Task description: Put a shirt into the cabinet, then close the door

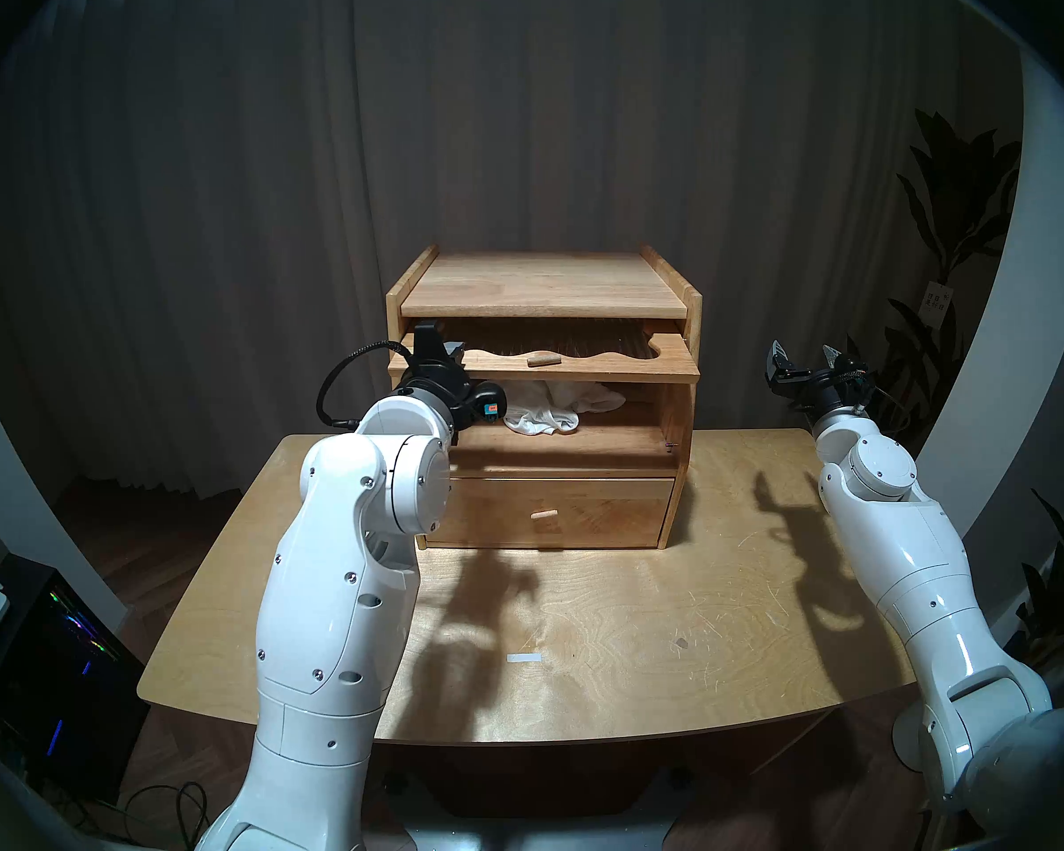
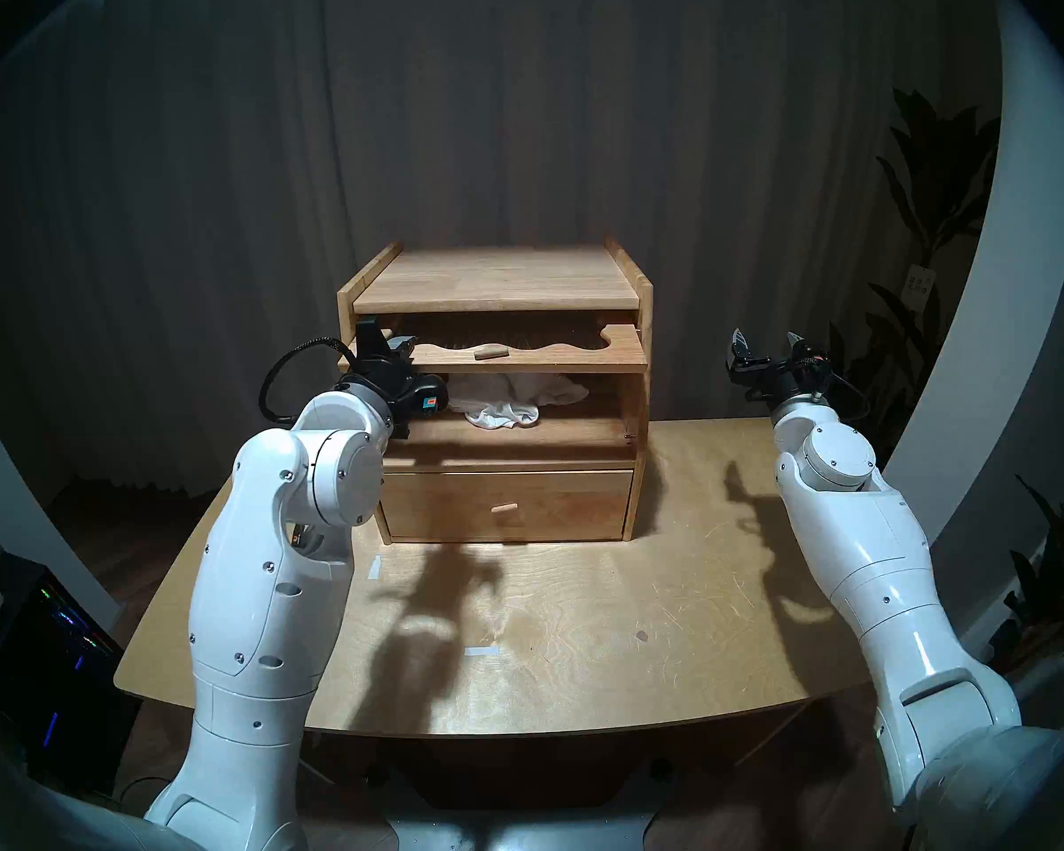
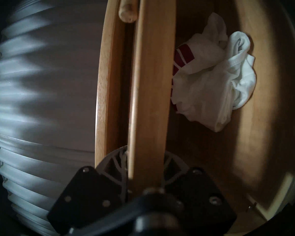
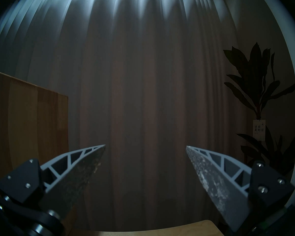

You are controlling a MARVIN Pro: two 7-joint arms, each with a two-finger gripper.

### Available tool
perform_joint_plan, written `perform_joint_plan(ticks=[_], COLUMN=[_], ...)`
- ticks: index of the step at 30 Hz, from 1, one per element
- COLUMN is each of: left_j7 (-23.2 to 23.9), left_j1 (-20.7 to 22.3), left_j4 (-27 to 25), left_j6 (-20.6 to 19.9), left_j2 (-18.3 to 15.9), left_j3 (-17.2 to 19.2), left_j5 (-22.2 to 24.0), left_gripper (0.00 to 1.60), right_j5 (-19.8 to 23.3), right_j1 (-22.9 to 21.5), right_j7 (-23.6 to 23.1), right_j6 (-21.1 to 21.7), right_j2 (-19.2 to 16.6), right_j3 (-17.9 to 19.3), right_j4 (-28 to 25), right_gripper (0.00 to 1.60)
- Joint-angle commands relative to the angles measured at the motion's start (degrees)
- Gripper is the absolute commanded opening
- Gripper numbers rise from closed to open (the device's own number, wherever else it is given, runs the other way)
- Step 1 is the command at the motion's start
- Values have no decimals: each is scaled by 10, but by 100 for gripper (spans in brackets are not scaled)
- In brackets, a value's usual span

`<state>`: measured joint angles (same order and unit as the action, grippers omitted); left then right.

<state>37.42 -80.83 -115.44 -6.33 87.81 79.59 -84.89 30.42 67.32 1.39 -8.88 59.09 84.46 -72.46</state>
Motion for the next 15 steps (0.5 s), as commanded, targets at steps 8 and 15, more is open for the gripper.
perform_joint_plan(ticks=[8, 15], left_j7=[63, 59], left_j1=[-94, -117], left_j4=[-64, -95], left_j6=[-18, -28], left_j2=[-69, -91], left_j3=[-15, -39], left_j5=[35, 47], left_gripper=[0, 0], right_j5=[0, 0], right_j1=[-10, -10], right_j7=[-1, -1], right_j6=[-4, -4], right_j2=[-1, -1], right_j3=[2, 2], right_j4=[-9, -9], right_gripper=[160, 160])
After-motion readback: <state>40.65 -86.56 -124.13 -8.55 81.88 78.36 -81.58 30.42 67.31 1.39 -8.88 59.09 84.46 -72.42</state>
